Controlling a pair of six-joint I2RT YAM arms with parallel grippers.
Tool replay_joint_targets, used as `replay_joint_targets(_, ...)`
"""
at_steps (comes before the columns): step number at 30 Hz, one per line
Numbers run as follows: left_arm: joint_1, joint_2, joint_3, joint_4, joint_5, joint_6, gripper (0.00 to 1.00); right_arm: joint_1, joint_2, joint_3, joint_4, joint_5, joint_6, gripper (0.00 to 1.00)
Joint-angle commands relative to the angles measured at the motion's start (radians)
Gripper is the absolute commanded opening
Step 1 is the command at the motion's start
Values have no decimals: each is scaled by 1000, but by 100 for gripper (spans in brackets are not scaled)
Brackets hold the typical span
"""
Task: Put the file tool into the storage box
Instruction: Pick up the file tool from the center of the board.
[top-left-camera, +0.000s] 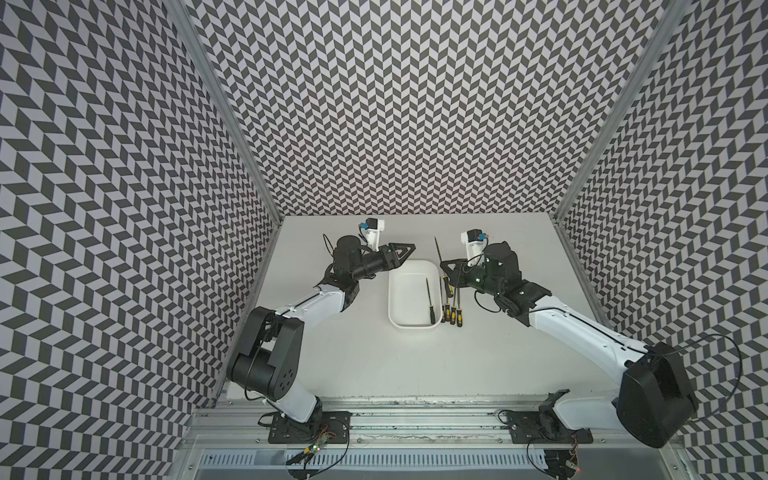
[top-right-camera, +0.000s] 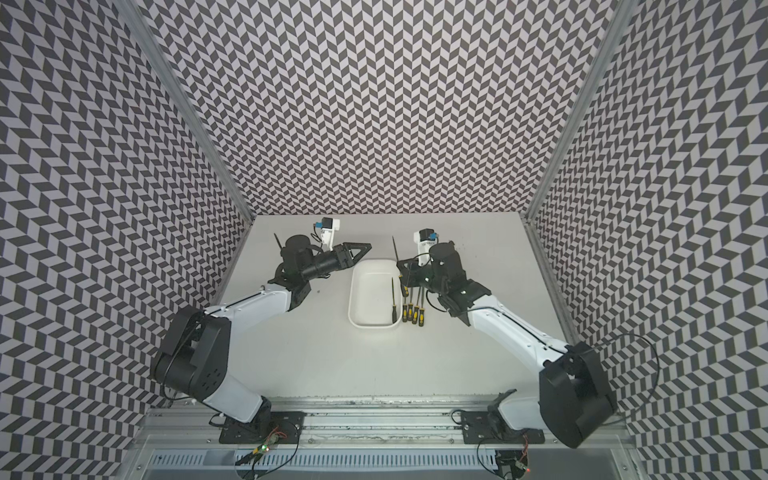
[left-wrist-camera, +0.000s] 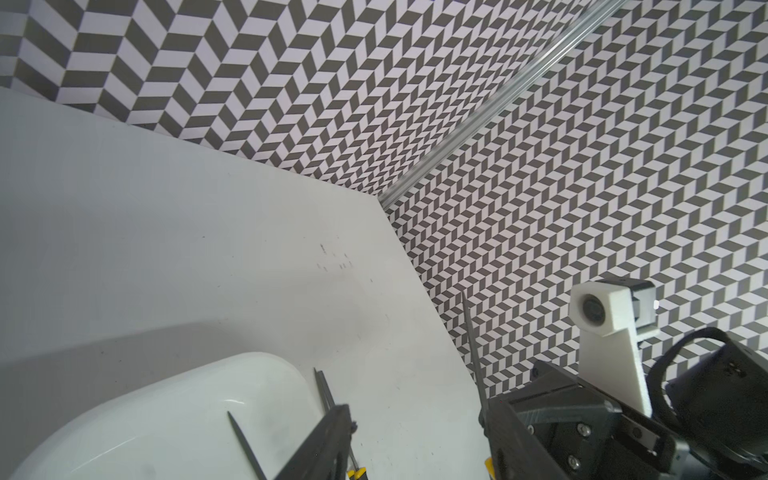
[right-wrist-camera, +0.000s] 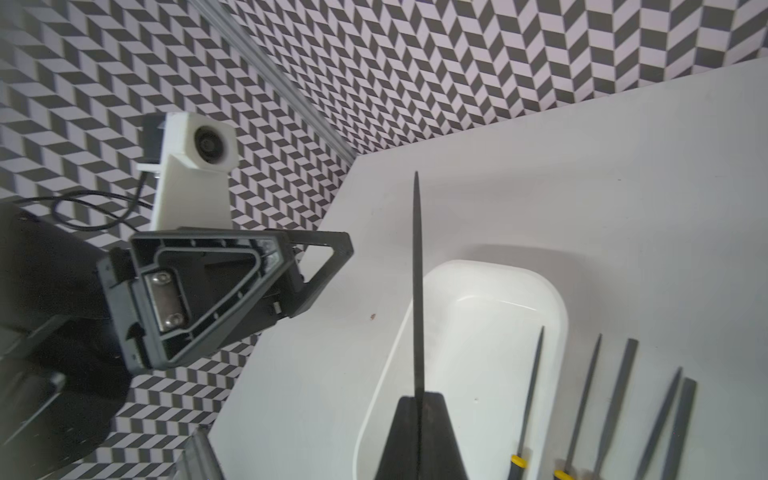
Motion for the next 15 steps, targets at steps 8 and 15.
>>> replay_joint_targets(8, -50, -12, 31, -69, -65, 91, 57, 20, 90, 70, 142, -138, 47, 0)
replay_joint_targets(15, -62, 9, 37, -60, -80, 92, 57, 40, 120, 110, 134, -140, 44, 0)
